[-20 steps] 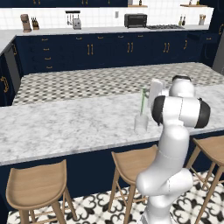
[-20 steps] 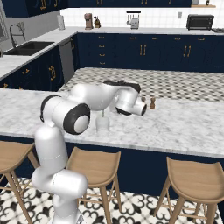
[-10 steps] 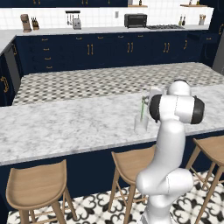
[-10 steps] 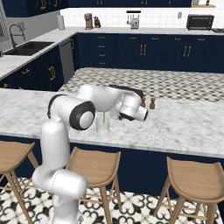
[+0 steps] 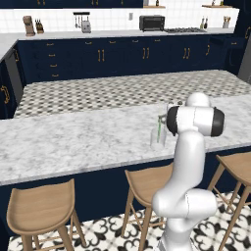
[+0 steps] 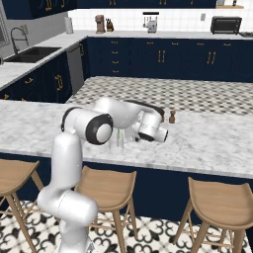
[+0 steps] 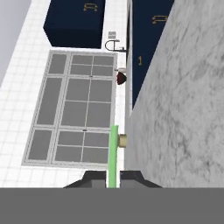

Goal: Take a straw from the drawer in front and place it inside the glass cup on the dining counter.

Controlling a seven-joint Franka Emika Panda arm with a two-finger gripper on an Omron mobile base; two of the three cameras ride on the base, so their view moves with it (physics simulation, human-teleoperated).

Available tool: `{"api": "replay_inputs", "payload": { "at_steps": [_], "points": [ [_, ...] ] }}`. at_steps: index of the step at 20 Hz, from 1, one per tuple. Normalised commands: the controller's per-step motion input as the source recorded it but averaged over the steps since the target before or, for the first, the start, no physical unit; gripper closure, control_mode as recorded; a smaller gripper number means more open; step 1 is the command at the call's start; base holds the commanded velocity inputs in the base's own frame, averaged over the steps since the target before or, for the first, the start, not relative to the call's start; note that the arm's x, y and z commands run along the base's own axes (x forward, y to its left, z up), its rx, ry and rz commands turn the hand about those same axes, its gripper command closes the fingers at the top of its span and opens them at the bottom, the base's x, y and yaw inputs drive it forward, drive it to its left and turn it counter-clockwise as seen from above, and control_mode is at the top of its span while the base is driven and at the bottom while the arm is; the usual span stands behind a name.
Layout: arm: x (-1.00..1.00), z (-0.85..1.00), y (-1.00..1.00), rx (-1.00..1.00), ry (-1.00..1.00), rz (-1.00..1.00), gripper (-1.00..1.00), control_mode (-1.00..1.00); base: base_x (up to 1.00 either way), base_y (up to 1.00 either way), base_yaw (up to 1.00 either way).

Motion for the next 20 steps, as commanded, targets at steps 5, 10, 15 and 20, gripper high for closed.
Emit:
{"api": "replay_inputs", "payload": {
  "at_steps": [5,10,15,20],
  "points": [
    [0.0,-0.23,0.05,0.0,0.01,0.05,-1.0,-1.0,0.0,0.0,0.0],
    [-0.09,-0.04,0.03,0.0,0.0,0.03,-1.0,-1.0,0.0,0.0,0.0],
    [-0.15,0.0,0.0,0.0,0.0,0.0,-1.0,-1.0,0.0,0.0,0.0],
    [-0.11,0.12,0.0,0.0,0.0,0.0,-1.0,-1.0,0.0,0.0,0.0]
  ]
}}
